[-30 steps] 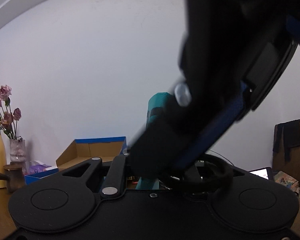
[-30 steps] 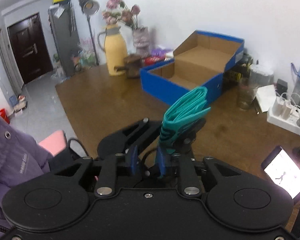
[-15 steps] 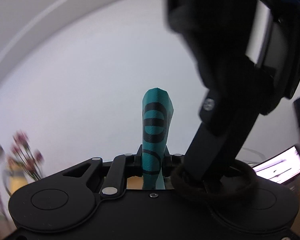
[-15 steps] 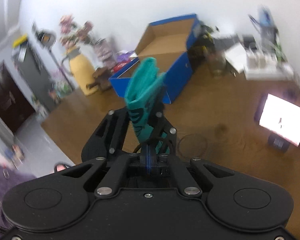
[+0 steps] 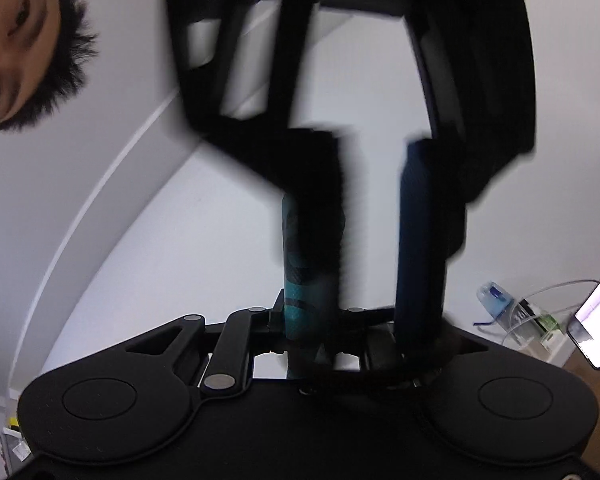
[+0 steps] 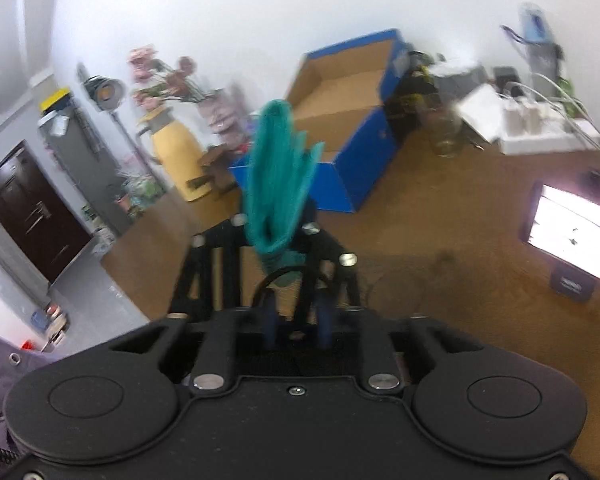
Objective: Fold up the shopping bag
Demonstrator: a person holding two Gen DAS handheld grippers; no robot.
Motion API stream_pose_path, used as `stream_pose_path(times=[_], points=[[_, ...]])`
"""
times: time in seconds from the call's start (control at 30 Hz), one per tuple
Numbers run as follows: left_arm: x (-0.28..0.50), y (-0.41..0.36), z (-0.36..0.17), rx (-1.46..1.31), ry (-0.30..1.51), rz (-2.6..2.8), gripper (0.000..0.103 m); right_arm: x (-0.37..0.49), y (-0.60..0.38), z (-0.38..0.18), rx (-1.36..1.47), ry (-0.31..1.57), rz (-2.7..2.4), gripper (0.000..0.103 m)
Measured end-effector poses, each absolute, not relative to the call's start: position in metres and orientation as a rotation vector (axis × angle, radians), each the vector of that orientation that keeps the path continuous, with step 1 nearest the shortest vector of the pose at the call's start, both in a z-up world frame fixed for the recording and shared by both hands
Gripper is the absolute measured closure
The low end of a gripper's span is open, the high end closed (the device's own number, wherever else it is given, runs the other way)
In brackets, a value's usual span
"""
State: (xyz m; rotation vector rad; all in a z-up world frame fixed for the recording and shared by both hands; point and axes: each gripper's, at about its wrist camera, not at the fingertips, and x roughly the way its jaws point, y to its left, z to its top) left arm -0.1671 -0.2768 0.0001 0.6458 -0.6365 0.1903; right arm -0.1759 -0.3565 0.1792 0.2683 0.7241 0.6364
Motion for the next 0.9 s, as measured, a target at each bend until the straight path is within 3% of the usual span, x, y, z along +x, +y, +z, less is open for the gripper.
stream_pose_path(times=[0.2,0.47,0.63,0.9], points=[[-0.169,-0.289,-0.006,0.705,-0.672,0.239,0.087,-0.184,-0.353,0.172,0.233,0.650,0.606,0.083],[-0.179,-0.306,-0.017,0.739,-0.665,0.196,0.086,-0.196,-0.359,0.156,0.252,0.544,0.577,0.079],[-0.187,-0.309,-0.014,0.706,-0.596,0.136,0.086,-0.228,-0.356,0.140,0.174,0.309,0.503,0.076],[-0.213,-0.320,-0.009,0.641,-0.598,0.067,0.086,-0.235,-0.357,0.112,0.257,0.139,0.490,0.073]])
